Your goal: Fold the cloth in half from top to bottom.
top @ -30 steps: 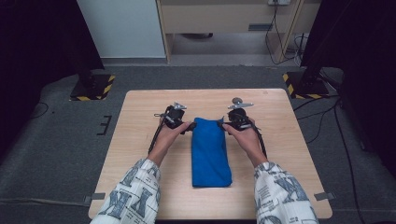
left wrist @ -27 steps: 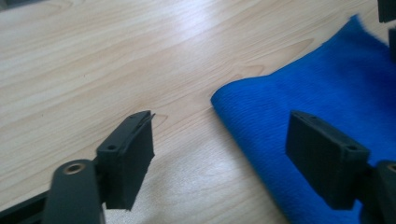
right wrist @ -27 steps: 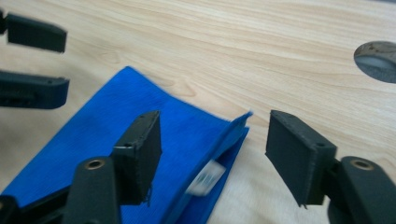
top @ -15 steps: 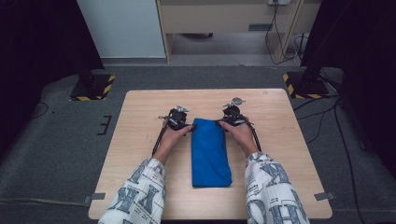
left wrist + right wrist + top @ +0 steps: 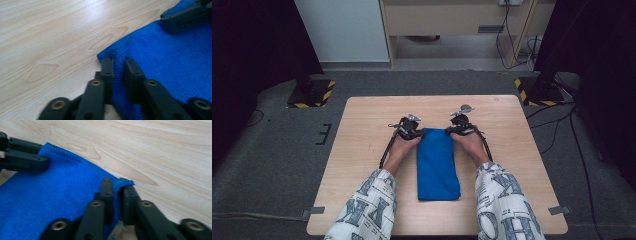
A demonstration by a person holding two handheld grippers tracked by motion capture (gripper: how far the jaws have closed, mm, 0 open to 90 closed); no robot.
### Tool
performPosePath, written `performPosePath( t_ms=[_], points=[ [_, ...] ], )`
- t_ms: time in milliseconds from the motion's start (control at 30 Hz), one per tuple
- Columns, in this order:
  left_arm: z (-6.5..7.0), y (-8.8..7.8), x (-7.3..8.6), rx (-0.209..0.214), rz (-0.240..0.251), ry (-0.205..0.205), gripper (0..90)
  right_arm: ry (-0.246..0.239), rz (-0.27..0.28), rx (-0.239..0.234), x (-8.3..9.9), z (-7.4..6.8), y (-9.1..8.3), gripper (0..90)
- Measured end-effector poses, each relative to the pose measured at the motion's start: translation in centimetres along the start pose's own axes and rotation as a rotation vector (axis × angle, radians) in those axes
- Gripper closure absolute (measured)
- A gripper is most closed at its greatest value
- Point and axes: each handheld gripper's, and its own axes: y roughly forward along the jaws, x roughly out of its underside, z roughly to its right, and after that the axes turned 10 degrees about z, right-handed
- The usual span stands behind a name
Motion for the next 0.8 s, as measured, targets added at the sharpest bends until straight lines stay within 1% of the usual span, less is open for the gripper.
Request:
performPosePath(
  t_ms=[33, 67, 133, 200, 300, 367, 400, 533, 567, 600, 633, 667, 700, 800],
  points=[
    [0.0, 0.0, -0.1, 0.003, -0.005, -0.002, 83.8, 0.008, 0.004, -0.007, 0.1, -0.1, -0.1, 87.1],
    [0.0, 0.0, -0.1, 0.003, -0.005, -0.009, 85.0, 0.011, 0.006, -0.011, 0.1, -0.1, -0.1, 87.5],
    [0.2, -0.1, -0.3, 0.002, -0.002, -0.009, 85.8, 0.021, 0.022, -0.026, 0.0, -0.1, -0.5, 87.8],
    [0.4, -0.5, -0.6, -0.001, 0.008, -0.001, 86.0, 0.024, 0.036, -0.039, -0.1, -0.2, -1.0, 87.8],
    [0.9, -1.3, -1.2, 0.008, 0.05, -0.011, 86.1, 0.02, 0.074, -0.054, -0.6, -0.5, -2.2, 87.9],
    [1.4, -2.0, -1.7, 0.009, 0.065, 0.007, 86.1, 0.014, 0.094, -0.068, -0.7, -0.9, -3.1, 87.8],
    [1.7, -2.4, -1.8, 0.017, 0.071, 0.013, 86.0, 0.014, 0.102, -0.075, -0.7, -1.2, -3.6, 87.8],
    [3.3, -4.4, -2.0, 0.035, 0.119, 0.042, 85.9, -0.008, 0.138, -0.104, -0.5, -2.3, -5.6, 87.8],
    [3.7, -5.0, -2.0, 0.039, 0.126, 0.056, 85.9, -0.017, 0.144, -0.116, -0.4, -2.6, -6.1, 87.8],
    [4.1, -5.5, -1.9, 0.043, 0.137, 0.058, 85.9, -0.029, 0.145, -0.121, -0.2, -2.9, -6.6, 87.8],
    [4.8, -6.5, -1.6, 0.05, 0.149, 0.072, 85.9, -0.037, 0.151, -0.129, 0.0, -3.2, -7.0, 87.8],
    [4.8, -6.5, -1.6, 0.05, 0.149, 0.072, 85.9, -0.037, 0.151, -0.129, 0.0, -3.2, -7.0, 87.8],
    [5.1, -6.9, -1.5, 0.052, 0.153, 0.078, 85.9, -0.051, 0.168, -0.145, 0.3, -3.8, -8.0, 87.8],
    [5.8, -7.8, -0.9, 0.069, 0.166, 0.087, 85.9, -0.065, 0.183, -0.163, 0.8, -4.5, -9.2, 87.7]
  ],
)
